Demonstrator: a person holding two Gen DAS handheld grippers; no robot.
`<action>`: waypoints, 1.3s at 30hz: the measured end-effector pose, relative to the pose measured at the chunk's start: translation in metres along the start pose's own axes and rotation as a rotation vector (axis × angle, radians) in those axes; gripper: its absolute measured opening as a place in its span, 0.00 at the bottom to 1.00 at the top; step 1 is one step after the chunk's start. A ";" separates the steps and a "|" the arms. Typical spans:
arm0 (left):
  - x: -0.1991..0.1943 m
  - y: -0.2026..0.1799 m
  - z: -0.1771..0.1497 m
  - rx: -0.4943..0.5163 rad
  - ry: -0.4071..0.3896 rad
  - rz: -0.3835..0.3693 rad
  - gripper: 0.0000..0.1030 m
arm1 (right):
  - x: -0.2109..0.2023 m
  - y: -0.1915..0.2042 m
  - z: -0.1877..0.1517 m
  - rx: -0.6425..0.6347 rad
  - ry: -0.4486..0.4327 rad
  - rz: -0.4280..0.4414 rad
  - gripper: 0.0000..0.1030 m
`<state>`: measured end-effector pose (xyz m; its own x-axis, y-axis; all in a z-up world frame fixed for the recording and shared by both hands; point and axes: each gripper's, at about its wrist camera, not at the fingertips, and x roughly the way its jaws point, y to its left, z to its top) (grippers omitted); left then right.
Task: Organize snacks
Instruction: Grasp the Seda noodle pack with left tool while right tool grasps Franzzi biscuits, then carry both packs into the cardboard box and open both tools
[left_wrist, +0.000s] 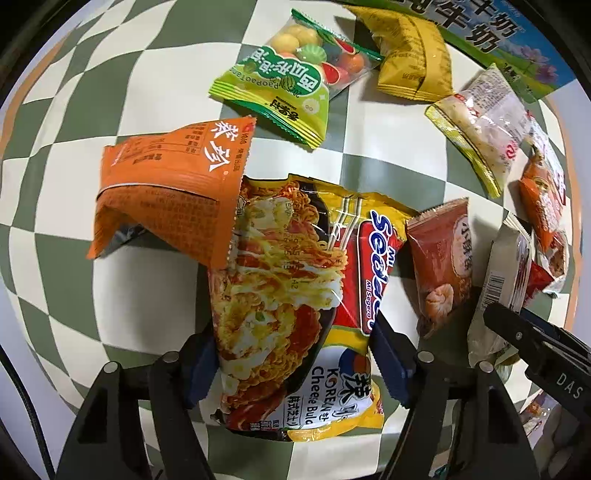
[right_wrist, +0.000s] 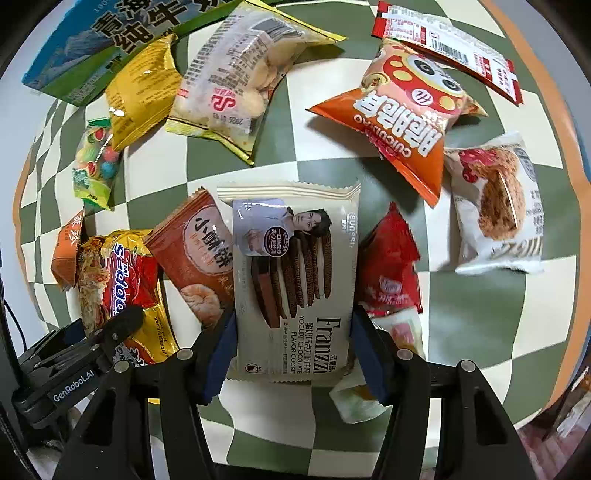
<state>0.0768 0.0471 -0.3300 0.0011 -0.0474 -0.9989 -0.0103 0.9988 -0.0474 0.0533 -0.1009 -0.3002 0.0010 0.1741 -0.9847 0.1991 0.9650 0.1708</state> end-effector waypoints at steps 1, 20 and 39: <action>-0.004 0.003 -0.003 0.002 -0.003 0.001 0.68 | -0.003 0.001 -0.004 -0.001 -0.002 0.001 0.61; -0.121 0.028 0.005 0.017 -0.162 -0.145 0.65 | -0.133 0.027 -0.036 -0.015 -0.187 0.125 0.60; -0.192 -0.058 0.313 0.027 -0.240 -0.158 0.66 | -0.213 0.057 0.242 -0.099 -0.336 0.151 0.60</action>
<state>0.3899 0.0012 -0.1353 0.2372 -0.2016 -0.9503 0.0354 0.9794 -0.1990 0.3020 -0.1306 -0.0887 0.3479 0.2572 -0.9016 0.0771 0.9505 0.3010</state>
